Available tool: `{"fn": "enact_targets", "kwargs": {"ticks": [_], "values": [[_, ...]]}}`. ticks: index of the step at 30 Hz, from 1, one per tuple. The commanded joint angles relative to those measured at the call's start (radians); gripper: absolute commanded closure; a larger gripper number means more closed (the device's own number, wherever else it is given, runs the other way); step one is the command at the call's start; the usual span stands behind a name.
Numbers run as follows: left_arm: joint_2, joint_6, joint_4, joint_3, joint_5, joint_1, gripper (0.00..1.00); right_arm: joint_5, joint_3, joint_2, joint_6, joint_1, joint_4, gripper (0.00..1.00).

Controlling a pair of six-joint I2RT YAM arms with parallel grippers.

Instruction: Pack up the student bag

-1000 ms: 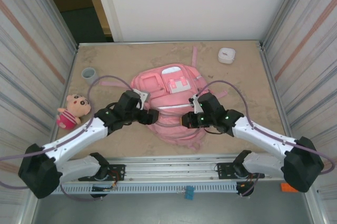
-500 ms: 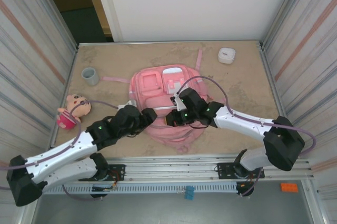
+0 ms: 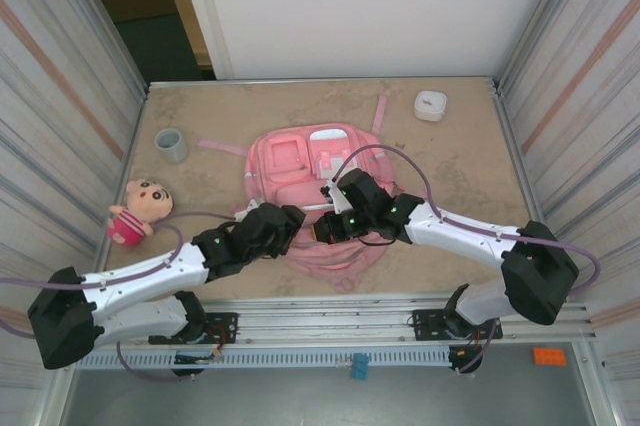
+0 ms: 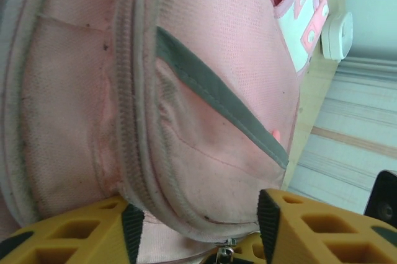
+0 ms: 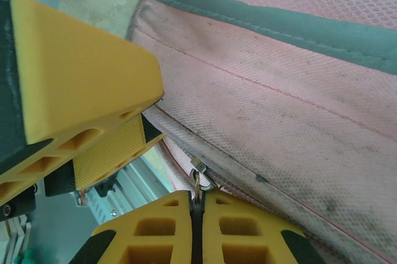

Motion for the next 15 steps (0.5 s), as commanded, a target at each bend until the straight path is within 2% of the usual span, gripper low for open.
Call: {"fn": "enact_targets", "kwargs": {"ticks": [1, 2, 4, 7, 10, 15], "values": [[-0.022, -0.069, 0.086, -0.027, -0.100, -0.001, 0.53, -0.031, 0.005, -0.028, -0.022, 0.011, 0.034, 1.00], [-0.022, -0.083, 0.086, -0.035, -0.105, -0.001, 0.57, -0.034, 0.008, -0.027, -0.023, 0.010, 0.034, 1.00], [-0.031, -0.108, 0.073, -0.050, -0.116, -0.001, 0.72, -0.036, 0.015, -0.032, -0.031, 0.010, 0.019, 1.00], [-0.066, -0.110, -0.026, -0.049, -0.144, 0.003, 0.87, -0.022, 0.022, -0.049, -0.056, -0.014, -0.049, 1.00], [-0.129, -0.083, -0.202, -0.035, -0.172, 0.021, 0.95, -0.014, 0.013, -0.086, -0.088, -0.073, -0.142, 1.00], [-0.273, -0.025, -0.385, -0.050, -0.173, 0.091, 0.98, -0.017, -0.020, -0.167, -0.162, -0.234, -0.296, 1.00]]}}
